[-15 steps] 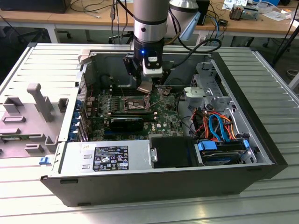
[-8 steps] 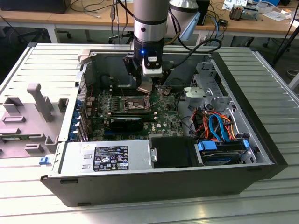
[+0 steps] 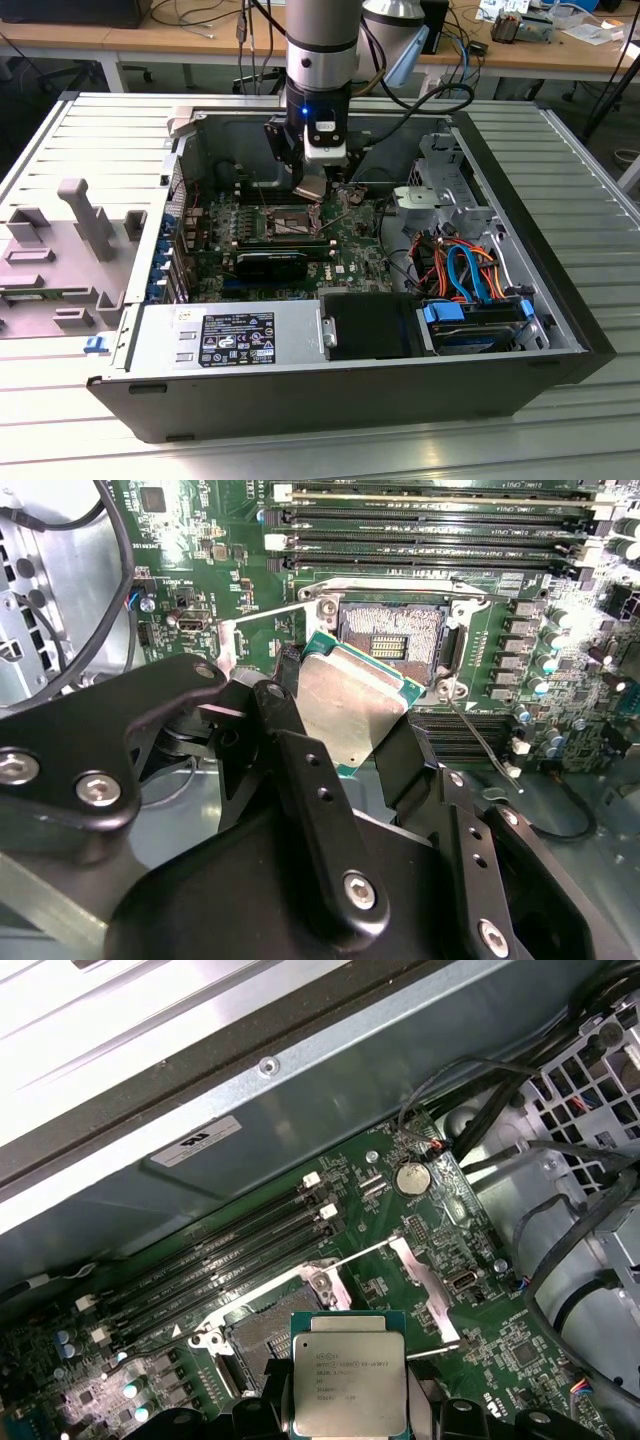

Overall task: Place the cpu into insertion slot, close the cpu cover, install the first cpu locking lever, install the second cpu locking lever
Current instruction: 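Place the cpu into insertion slot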

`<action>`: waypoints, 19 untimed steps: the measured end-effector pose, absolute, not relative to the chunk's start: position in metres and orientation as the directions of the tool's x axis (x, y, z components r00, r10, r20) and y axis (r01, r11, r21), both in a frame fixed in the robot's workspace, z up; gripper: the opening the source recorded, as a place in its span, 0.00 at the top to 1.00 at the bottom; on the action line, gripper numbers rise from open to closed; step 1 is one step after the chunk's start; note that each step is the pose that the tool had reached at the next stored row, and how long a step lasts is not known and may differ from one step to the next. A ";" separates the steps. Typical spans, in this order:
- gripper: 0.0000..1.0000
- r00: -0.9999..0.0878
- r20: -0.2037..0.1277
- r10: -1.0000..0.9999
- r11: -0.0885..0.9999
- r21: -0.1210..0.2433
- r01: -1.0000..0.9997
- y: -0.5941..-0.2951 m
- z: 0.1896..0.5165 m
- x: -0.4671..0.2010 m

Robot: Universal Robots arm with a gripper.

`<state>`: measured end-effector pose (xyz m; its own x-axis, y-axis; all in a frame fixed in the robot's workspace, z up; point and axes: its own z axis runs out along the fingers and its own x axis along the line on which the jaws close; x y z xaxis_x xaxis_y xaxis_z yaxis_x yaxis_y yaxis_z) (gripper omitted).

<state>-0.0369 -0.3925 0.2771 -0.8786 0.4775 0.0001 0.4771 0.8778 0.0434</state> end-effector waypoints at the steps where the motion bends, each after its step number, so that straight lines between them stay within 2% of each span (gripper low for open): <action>1: 0.46 -0.878 0.000 0.479 0.877 0.043 0.479 -0.392 0.277 -0.037; 19: 0.46 -0.863 -0.005 0.505 0.863 0.035 0.505 -0.392 0.277 -0.037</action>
